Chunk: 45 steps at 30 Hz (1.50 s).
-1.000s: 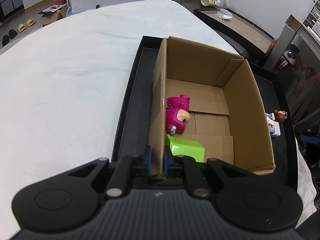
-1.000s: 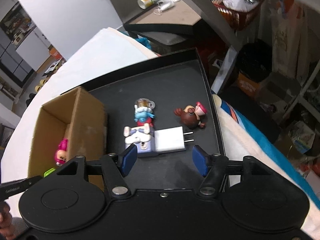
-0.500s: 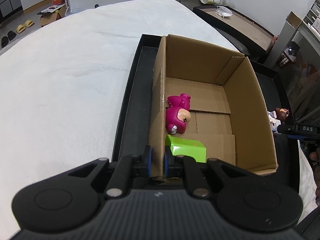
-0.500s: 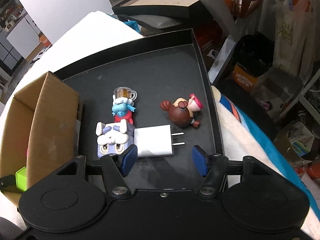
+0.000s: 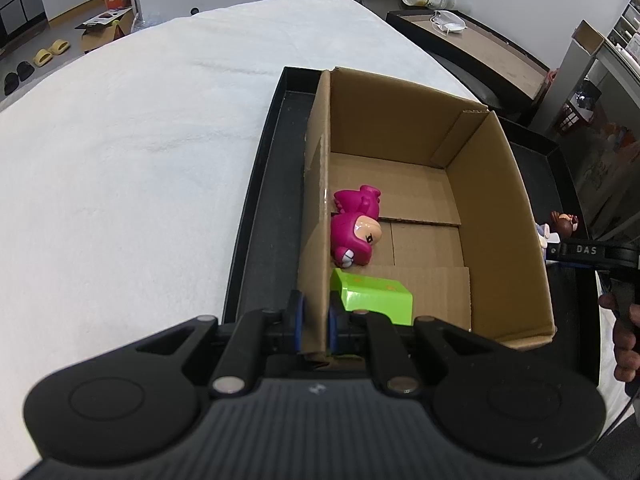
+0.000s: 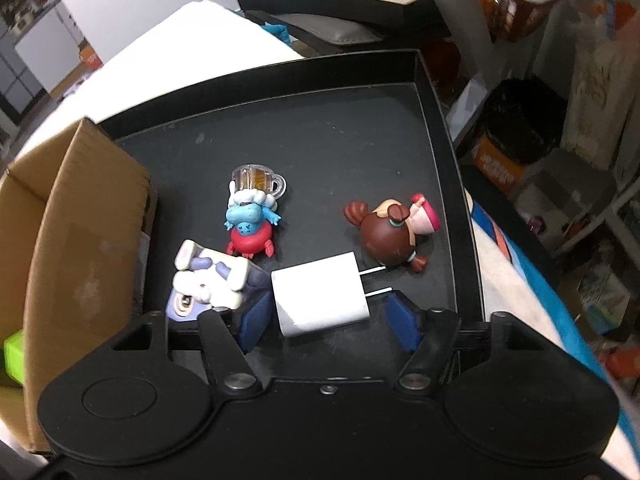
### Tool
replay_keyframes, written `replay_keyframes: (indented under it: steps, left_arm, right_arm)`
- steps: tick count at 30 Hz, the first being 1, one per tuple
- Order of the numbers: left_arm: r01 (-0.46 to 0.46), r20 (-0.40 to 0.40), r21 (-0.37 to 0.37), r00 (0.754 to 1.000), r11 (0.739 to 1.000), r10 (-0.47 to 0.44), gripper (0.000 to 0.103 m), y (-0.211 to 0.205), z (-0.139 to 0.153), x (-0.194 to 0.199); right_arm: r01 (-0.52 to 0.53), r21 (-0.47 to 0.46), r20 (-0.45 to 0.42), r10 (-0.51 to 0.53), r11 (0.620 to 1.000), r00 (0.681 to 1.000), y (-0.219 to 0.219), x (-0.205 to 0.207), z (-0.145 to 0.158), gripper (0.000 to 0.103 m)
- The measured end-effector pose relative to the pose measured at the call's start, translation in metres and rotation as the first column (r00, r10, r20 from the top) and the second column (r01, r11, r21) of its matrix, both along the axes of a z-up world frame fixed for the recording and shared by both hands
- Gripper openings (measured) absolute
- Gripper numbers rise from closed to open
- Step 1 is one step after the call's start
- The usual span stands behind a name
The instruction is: Organize rigid objects
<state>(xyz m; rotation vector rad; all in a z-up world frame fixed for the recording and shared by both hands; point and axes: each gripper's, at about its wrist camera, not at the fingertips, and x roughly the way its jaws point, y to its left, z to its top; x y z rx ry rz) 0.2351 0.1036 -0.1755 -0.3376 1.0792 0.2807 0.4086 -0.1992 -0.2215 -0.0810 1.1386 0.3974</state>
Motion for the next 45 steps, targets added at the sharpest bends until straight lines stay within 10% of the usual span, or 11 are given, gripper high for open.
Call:
replay_keyframes:
  steps: [45]
  left_arm:
    - [0.017,0.014,-0.018,1.000,1.000,-0.017,0.012,0.005,-0.004,-0.004]
  right_arm:
    - [-0.066,0.043,0.094,0.061,0.997,0.994,0.029,-0.048,0.092,0.062]
